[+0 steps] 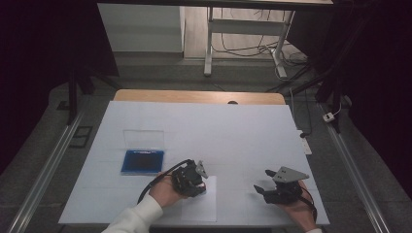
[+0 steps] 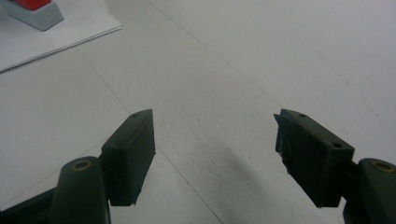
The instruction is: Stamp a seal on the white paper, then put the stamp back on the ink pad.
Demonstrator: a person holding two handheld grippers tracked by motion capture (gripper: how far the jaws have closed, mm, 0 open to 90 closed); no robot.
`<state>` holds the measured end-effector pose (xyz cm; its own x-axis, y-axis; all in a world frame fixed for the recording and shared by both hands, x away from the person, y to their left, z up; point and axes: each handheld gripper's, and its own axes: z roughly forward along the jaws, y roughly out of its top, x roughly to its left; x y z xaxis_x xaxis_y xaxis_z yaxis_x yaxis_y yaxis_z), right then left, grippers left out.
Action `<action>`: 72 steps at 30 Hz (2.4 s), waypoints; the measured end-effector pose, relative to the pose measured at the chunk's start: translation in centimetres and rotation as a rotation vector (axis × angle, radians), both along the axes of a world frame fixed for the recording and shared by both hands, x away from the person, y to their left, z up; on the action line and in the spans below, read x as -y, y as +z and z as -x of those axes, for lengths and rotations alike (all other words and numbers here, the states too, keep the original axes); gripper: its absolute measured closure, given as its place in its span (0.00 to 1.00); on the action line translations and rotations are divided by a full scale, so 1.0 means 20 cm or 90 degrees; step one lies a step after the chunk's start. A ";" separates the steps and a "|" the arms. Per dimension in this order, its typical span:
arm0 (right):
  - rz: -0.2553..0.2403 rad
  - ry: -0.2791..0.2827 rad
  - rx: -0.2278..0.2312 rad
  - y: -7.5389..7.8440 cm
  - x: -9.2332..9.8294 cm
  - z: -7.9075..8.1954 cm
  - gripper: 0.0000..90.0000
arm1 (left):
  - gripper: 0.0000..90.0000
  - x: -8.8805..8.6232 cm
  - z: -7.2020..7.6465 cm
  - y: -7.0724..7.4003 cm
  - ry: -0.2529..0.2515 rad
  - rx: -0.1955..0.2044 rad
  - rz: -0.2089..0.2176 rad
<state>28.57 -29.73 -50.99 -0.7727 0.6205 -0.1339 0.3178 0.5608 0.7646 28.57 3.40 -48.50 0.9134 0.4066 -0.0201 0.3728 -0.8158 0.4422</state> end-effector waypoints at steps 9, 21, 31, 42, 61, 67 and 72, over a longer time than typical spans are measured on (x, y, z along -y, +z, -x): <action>0.000 -0.003 0.001 0.00 0.01 0.00 0.31 | 0.78 -0.04 -0.01 0.01 0.006 -0.008 0.038; -0.004 -0.006 0.001 0.00 0.02 0.00 0.31 | 0.77 -0.11 -0.01 0.16 0.023 0.011 0.112; -0.003 -0.008 0.001 0.00 0.02 0.00 0.31 | 0.77 -0.17 0.00 0.22 0.025 0.009 0.141; -0.006 -0.009 -0.001 0.00 0.03 -0.01 0.31 | 0.77 -0.25 0.01 0.27 0.041 0.016 0.162; -0.007 -0.011 -0.002 0.00 0.03 0.00 0.32 | 0.77 -0.44 -0.02 0.35 0.093 0.036 0.175; -0.013 -0.013 -0.001 0.00 0.03 0.01 0.32 | 0.77 -0.50 -0.03 0.37 0.111 0.042 0.166; -0.011 -0.013 -0.002 0.00 0.04 0.01 0.32 | 0.77 -0.58 -0.05 0.37 0.142 0.046 0.165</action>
